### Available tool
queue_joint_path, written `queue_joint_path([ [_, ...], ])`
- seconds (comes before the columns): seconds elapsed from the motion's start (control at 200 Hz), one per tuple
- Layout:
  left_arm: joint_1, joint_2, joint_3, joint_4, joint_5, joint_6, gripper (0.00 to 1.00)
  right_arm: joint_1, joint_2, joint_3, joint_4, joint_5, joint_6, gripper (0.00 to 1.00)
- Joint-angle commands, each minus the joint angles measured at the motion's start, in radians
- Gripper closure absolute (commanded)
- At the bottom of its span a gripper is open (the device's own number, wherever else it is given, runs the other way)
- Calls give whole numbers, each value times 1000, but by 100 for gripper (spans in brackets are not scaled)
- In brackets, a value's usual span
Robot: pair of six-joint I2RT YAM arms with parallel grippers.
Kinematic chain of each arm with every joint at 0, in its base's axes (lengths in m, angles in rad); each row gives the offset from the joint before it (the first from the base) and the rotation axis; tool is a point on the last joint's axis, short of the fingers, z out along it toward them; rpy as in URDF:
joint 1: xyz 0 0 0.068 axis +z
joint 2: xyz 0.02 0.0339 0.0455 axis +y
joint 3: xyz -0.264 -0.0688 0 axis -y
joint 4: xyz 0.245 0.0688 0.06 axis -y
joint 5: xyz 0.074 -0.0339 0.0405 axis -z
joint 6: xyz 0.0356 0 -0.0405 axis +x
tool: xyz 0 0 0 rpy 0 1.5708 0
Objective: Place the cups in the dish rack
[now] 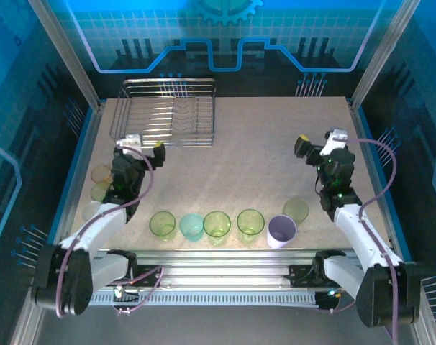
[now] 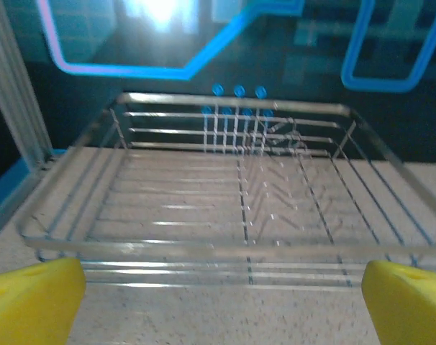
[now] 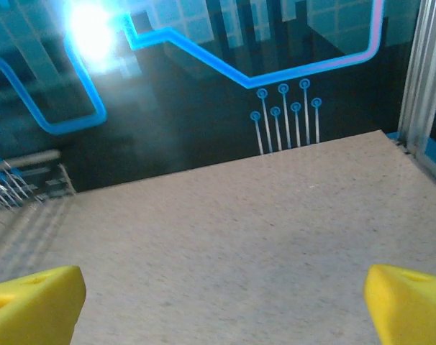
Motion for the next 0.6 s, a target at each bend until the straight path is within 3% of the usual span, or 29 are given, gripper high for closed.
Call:
queue_joint_path([
  [0.0,0,-91,119,-348,-108,-73,1,39,64,144,-354,-73,207,1],
  [0.255,2,-256,235,-720,-118,-114,1,288,447,653,-681,-85,241,4],
  [0.595,3,-512,228,-1057,-26,-339,1,432,849,1069,-803,-136,232,11],
])
